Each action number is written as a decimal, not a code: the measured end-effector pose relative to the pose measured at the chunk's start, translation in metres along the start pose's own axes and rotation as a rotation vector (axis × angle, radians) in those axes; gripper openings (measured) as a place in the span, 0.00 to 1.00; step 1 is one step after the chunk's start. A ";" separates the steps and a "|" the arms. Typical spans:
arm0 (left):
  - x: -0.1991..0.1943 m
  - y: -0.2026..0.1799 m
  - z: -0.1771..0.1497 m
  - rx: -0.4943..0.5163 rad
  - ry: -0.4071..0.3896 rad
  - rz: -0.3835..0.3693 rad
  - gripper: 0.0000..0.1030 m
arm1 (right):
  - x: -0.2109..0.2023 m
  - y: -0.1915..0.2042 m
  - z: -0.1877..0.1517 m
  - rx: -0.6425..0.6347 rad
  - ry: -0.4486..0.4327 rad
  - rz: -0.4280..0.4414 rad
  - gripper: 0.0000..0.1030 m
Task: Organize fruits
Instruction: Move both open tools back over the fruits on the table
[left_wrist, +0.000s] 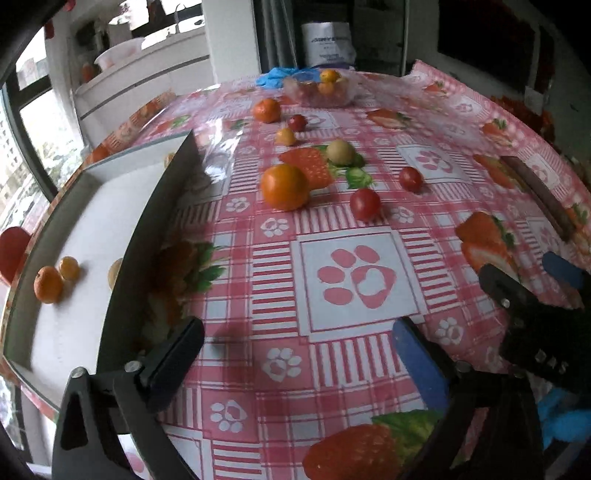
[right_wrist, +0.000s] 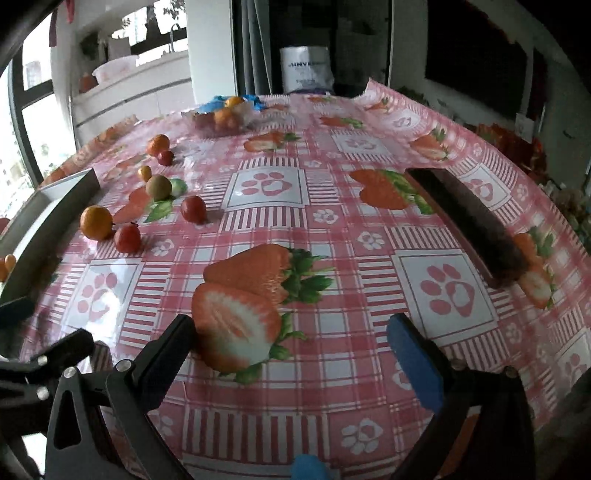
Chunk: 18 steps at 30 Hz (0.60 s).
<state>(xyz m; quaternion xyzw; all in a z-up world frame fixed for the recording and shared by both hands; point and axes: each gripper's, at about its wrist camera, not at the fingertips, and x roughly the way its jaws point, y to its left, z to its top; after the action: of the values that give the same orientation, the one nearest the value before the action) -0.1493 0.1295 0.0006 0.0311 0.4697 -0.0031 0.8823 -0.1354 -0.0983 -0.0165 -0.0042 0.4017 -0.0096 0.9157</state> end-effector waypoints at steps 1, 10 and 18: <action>0.002 0.000 0.002 -0.001 0.013 -0.008 0.99 | -0.001 0.000 -0.002 0.000 -0.011 -0.001 1.00; 0.004 0.004 -0.003 -0.056 -0.003 -0.028 0.99 | -0.005 0.001 -0.011 -0.016 -0.088 0.004 1.00; 0.004 0.005 -0.005 -0.057 -0.031 -0.029 1.00 | -0.006 0.002 -0.015 -0.020 -0.126 0.004 1.00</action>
<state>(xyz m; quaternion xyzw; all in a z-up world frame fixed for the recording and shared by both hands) -0.1515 0.1348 -0.0052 -0.0011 0.4563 -0.0031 0.8898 -0.1508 -0.0961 -0.0222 -0.0131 0.3434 -0.0035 0.9391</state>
